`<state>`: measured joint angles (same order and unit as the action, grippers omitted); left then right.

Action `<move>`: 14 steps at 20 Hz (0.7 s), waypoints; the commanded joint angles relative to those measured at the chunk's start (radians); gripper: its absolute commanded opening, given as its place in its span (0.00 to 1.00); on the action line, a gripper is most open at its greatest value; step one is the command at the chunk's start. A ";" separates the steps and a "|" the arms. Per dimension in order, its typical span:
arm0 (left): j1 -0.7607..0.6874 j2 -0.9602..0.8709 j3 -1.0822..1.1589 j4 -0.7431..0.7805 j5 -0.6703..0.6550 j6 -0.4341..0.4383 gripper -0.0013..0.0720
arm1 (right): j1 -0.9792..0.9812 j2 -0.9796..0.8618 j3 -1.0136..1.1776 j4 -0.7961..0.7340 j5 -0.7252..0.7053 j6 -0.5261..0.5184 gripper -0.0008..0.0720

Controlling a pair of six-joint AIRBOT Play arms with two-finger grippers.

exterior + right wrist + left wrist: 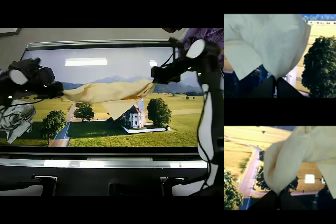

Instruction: Fold the clothes and pants, and hang the long-sleeved shirts on hangers.

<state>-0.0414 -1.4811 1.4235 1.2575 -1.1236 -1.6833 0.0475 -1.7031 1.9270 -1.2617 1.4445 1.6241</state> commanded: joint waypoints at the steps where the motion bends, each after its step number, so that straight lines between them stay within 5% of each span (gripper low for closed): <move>1: -0.029 -0.150 -0.027 -0.002 0.055 -0.024 0.04 | 0.000 -0.158 -0.008 0.055 -0.087 -0.004 0.05; 3: -0.015 -0.150 -0.022 -0.001 0.050 -0.023 0.10 | 0.000 -0.164 -0.007 0.053 -0.111 -0.004 0.05; 4: -0.002 -0.141 -0.008 -0.001 0.035 -0.023 0.37 | 0.000 -0.159 -0.007 0.053 -0.114 -0.004 0.05; 5: 0.013 -0.126 0.011 -0.002 0.018 -0.021 0.84 | 0.000 -0.156 -0.007 0.049 -0.112 -0.004 0.05; 6: 0.031 -0.098 0.031 -0.002 0.005 -0.015 0.99 | 0.000 -0.151 -0.007 0.048 -0.104 -0.004 0.05; 14: -0.043 -0.021 -0.047 -0.240 0.056 -0.016 0.99 | 0.000 -0.125 -0.006 0.046 -0.064 -0.008 0.05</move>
<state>-0.0299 -1.4891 1.4174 1.1221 -1.1057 -1.6993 0.0475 -1.8339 1.9205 -1.2156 1.3727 1.6165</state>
